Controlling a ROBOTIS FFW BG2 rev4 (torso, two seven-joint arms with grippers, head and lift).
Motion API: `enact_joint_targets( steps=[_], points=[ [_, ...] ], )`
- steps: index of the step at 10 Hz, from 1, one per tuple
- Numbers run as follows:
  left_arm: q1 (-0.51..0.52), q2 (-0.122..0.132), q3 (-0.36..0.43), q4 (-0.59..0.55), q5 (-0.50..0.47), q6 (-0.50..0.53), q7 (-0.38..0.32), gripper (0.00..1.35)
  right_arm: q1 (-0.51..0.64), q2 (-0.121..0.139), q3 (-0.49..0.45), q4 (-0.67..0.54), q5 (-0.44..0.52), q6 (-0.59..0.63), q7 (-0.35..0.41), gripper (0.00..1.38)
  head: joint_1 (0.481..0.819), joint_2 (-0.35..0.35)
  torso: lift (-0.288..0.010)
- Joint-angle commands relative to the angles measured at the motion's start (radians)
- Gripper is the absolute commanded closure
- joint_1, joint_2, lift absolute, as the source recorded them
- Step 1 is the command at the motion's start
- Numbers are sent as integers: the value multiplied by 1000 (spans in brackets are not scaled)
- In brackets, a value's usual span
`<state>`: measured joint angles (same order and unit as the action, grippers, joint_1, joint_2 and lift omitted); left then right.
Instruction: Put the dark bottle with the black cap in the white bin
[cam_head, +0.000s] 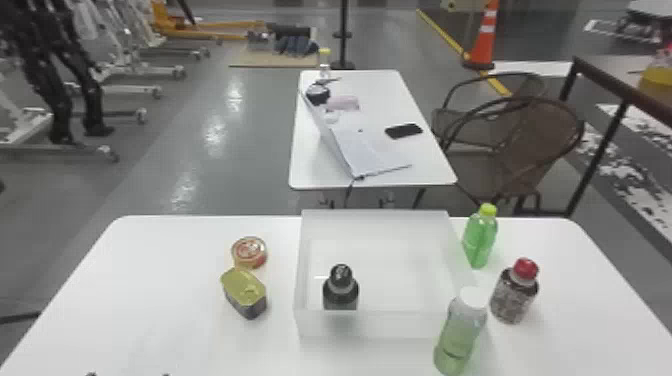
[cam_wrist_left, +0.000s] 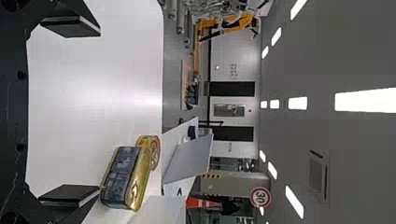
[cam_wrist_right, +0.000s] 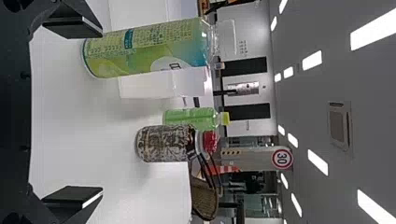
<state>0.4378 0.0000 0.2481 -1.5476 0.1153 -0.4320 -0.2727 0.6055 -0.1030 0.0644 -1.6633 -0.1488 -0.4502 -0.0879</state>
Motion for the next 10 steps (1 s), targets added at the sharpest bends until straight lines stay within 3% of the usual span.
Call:
enact_joint_targets(
  steps=[1, 10],
  points=[
    [1, -3, 26, 30, -6, -37, 1, 116, 3, -6, 0, -4, 0, 4, -1, 107, 549, 0, -100],
    [-11, -3, 14, 49, 12, -40, 1, 117, 10, -6, 0, -12, 9, 7, -21, 111, 549, 0, -100]
  ],
)
